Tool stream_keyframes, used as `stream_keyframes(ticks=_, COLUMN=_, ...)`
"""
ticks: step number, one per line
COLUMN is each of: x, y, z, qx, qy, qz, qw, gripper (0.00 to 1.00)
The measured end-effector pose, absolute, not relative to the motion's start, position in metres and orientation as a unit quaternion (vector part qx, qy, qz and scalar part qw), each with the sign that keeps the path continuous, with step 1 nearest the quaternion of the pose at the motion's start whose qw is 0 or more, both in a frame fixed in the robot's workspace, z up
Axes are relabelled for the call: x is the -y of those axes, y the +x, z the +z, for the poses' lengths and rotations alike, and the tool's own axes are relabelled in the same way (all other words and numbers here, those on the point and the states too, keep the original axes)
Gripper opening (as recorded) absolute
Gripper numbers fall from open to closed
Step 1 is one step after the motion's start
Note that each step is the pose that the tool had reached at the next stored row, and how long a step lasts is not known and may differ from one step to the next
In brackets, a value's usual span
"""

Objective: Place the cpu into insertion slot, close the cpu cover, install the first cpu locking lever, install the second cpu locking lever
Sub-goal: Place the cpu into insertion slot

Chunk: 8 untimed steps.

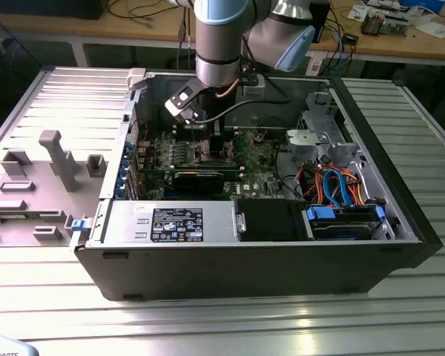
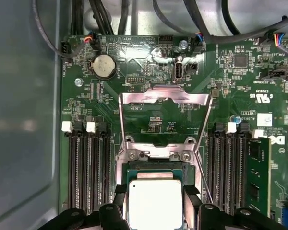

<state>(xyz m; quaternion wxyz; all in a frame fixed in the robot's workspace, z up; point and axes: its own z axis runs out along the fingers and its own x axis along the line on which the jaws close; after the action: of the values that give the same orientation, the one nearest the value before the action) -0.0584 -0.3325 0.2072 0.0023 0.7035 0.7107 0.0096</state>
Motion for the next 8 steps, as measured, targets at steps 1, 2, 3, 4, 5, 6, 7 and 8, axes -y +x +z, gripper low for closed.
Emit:
stream_keyframes(ticks=1, x=0.3325, y=-0.0584, z=0.2059, qx=-0.71, qy=0.704, qz=0.01, qw=0.002, gripper=0.54)
stream_keyframes(ticks=2, x=0.3325, y=-0.0584, z=0.2049, qx=-0.71, qy=0.704, qz=0.01, qw=0.002, gripper=0.54)
stream_keyframes(ticks=3, x=0.3325, y=-0.0584, z=0.2038, qx=-0.71, qy=0.704, qz=0.01, qw=0.002, gripper=0.54)
stream_keyframes(ticks=4, x=0.3325, y=-0.0584, z=0.2029, qx=-0.71, qy=0.704, qz=0.01, qw=0.002, gripper=0.54)
stream_keyframes(ticks=5, x=0.3325, y=-0.0585, z=0.2021, qx=-0.71, qy=0.704, qz=0.01, qw=0.002, gripper=0.54)
stream_keyframes(ticks=6, x=0.3326, y=-0.0585, z=0.2011, qx=-0.71, qy=0.704, qz=0.01, qw=0.002, gripper=0.54)
stream_keyframes(ticks=7, x=0.3327, y=-0.0585, z=0.2009, qx=-0.71, qy=0.705, qz=0.01, qw=0.002, gripper=0.54)
stream_keyframes(ticks=8, x=0.3328, y=-0.0584, z=0.2008, qx=-0.709, qy=0.705, qz=0.01, qw=0.002, gripper=0.54)
